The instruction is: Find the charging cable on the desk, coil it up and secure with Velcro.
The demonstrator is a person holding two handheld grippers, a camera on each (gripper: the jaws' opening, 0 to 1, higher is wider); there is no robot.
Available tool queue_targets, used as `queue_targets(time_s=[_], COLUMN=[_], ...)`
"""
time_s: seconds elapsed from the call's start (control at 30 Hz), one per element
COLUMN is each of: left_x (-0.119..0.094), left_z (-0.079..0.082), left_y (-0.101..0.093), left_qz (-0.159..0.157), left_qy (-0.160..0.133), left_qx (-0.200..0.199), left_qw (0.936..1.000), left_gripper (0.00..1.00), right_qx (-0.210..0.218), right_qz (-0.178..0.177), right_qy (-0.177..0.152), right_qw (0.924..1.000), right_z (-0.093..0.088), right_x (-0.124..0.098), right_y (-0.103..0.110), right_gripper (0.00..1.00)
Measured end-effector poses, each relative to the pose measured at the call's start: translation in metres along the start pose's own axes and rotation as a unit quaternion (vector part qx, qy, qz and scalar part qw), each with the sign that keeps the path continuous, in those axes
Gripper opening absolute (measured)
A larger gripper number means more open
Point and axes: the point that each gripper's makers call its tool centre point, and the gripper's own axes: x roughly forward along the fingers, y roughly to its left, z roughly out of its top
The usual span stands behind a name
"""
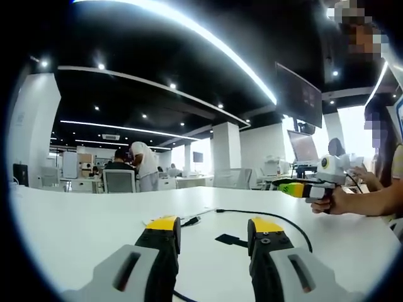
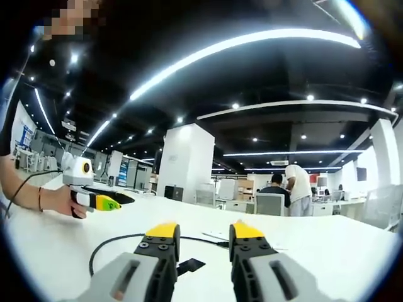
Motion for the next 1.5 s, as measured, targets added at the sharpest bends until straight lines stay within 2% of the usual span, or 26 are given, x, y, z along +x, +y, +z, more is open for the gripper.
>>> queue_targets(time_s=[0.13, 0.33, 0.63, 1.13, 1.5], left_x=[0.001, 0.0, -0.001, -0.002, -0.005], left_z=[-0.003, -0.005, -0.004, -0.003, 0.002], left_y=[-0.001, 0.002, 0.008, 0.01, 0.015], left_qz=[-0.002, 0.0, 0.004, 0.006, 0.013], left_qy=[0.002, 0.0, -0.005, -0.004, -0.006], left_qx=[-0.001, -0.011, -0.025, -0.03, -0.032], left_qw=[1.0, 0.9999, 0.9997, 0.9995, 0.9994], left_gripper=[0.43, 0.43, 0.43, 0.43, 0.43], right_qx=[-0.011, -0.022, -0.029, -0.038, -0.039], right_qz=[0.018, 0.039, 0.052, 0.066, 0.069], right_qy=[0.015, 0.044, 0.072, 0.101, 0.121], right_qw=[0.9997, 0.998, 0.9956, 0.992, 0.9895], right_z=[0.0, -0.011, -0.021, -0.031, -0.043], right_x=[0.015, 0.04, 0.064, 0.095, 0.105], right_y=[0.002, 0.002, 0.001, -0.004, -0.008], right_gripper=[0.32, 0.32, 0.32, 0.32, 0.32])
